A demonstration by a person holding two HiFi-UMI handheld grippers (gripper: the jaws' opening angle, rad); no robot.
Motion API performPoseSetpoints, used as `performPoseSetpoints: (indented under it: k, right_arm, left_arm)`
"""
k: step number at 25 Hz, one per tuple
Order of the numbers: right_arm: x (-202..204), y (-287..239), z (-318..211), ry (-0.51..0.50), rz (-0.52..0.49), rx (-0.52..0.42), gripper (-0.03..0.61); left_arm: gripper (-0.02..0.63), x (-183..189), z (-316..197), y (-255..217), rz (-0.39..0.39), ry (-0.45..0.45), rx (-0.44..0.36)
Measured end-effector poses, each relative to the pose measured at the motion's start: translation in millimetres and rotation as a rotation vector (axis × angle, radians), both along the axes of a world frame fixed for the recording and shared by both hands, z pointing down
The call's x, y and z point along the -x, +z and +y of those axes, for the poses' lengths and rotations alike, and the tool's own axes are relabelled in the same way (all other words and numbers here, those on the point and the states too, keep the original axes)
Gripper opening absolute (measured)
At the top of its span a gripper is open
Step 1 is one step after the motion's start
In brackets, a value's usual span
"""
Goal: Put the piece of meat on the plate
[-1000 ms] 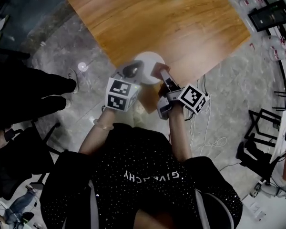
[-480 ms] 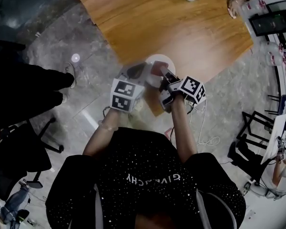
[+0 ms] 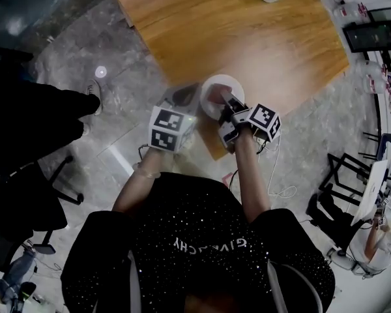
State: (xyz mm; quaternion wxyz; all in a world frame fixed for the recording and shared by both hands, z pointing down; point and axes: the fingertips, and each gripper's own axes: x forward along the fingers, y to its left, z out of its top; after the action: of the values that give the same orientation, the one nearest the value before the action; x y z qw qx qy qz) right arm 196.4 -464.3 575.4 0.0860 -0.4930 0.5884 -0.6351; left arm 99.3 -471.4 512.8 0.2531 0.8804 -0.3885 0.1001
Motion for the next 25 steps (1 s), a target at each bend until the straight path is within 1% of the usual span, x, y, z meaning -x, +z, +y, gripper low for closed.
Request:
performPoseSetpoints:
  k: [4,8,10,11,14,16,17,21,23,25]
  right_arm:
    - [-2,0,0,0.009,0.006,0.008,0.1]
    - [-6,8,5,-0.012,0.086,0.046,0.101]
    - [-7,9,7,-0.013,0.101,0.055,0.103]
    - [-8,9,7,-0.012,0.104,0.058,0.11]
    - [-7,9,7,-0.04,0.109,0.061,0.185]
    - [-7,10,9,-0.059,0.126,0.065,0.199]
    - [-8,10,10,-0.067,0.152,0.066,0.205]
    - [-13,11,17,-0.133,0.328,0.064,0.225]
    - [-16,9,18,-0.145,0.374,0.058,0.225]
    - [-22,6,18,-0.132,0.41,0.05,0.225]
  left_arm:
    - [0.011,0,-1,0,0.0,-0.006,0.004]
    - [0.011,1,2,0,0.002,-0.007,0.007]
    - [0.011,1,4,2,-0.002,-0.005,0.009]
    - [0.011,0,5,2,-0.004,-0.004,0.01]
    - [0.011,-4,7,1,-0.004,0.004,0.012]
    - [0.011,-7,8,0,-0.004,0.011,0.011]
    - [0.011,-8,9,-1,-0.005,0.015,0.008]
    - [0.011,-12,14,-3,-0.008,0.023,-0.001]
    - [0.011,-14,16,-4,-0.009,0.025,-0.001]
    - [0.01,-15,18,-4,-0.011,0.028,0.0]
